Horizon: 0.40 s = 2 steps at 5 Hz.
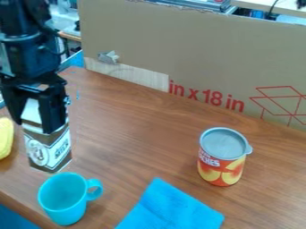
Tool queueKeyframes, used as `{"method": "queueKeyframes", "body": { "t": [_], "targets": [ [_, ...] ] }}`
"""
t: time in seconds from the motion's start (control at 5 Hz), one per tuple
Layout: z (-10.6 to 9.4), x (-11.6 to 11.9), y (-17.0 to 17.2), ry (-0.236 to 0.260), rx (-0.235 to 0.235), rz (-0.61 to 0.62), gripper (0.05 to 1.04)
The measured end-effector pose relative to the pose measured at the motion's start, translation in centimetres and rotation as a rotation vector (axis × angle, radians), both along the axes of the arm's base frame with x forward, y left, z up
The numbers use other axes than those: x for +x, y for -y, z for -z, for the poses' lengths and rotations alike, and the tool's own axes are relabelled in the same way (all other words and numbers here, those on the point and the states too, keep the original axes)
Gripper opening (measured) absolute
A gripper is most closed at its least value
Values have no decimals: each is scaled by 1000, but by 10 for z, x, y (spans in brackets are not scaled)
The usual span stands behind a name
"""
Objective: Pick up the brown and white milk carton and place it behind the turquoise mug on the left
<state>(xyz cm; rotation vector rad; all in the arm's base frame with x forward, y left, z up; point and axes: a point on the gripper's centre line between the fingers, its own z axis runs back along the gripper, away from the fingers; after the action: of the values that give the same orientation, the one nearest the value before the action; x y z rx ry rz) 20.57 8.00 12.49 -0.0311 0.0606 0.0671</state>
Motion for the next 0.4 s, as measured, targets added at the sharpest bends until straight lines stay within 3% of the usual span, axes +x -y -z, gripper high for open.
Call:
{"method": "queueKeyframes", "body": {
  "t": [0.4],
  "targets": [
    [19,6,-20,17,81,35,855]
  ]
}}
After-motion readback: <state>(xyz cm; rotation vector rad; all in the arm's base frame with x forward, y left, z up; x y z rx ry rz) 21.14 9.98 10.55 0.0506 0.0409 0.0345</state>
